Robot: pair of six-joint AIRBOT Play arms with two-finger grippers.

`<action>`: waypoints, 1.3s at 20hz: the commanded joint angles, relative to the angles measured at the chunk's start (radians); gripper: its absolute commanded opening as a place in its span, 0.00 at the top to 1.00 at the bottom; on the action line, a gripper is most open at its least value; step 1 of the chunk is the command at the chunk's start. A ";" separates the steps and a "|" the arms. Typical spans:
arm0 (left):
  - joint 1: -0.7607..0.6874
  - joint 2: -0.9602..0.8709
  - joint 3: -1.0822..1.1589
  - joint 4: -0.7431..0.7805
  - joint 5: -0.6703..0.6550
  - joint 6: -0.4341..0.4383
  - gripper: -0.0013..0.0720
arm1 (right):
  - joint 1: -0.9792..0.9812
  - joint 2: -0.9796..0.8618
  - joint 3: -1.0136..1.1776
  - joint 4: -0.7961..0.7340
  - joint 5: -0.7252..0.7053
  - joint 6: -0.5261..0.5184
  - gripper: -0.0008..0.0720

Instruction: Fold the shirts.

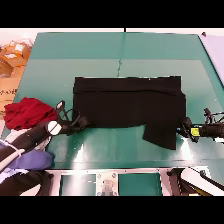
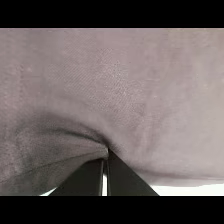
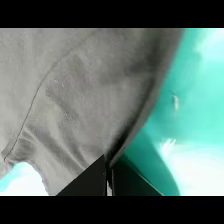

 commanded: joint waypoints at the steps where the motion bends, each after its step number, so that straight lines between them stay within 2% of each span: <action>1: 0.129 -0.002 0.045 0.005 -0.129 0.164 0.95 | -0.026 0.002 0.011 -0.024 0.074 0.002 0.97; 2: 0.161 -0.002 0.054 0.006 -0.163 0.215 0.95 | -0.026 0.005 0.011 -0.026 0.084 0.003 0.97; 4: 0.214 -0.002 0.072 0.025 -0.250 0.291 0.95 | -0.027 0.037 0.012 -0.123 0.113 0.089 0.98; 6: 0.245 -0.002 0.091 0.085 -0.344 0.326 0.95 | -0.027 0.101 0.012 -0.304 0.151 0.213 0.98; 8: 0.245 -0.002 0.112 0.138 -0.415 0.345 0.95 | -0.026 0.174 0.012 -0.347 0.176 0.262 0.98; 12: 0.245 -0.002 0.208 0.139 -0.542 0.405 0.95 | 0.002 0.243 0.066 -0.211 0.199 0.246 0.97; 17: 0.245 -0.051 0.434 0.178 -0.564 0.413 0.95 | 0.126 0.194 0.227 -0.062 0.177 0.246 0.97; 21: 0.245 -0.246 0.659 0.196 -0.564 0.412 0.95 | 0.202 0.003 0.378 0.074 0.076 0.245 0.97; 26: 0.245 -0.540 0.952 0.179 -0.536 0.412 0.95 | 0.273 -0.333 0.575 0.090 -0.034 0.234 0.97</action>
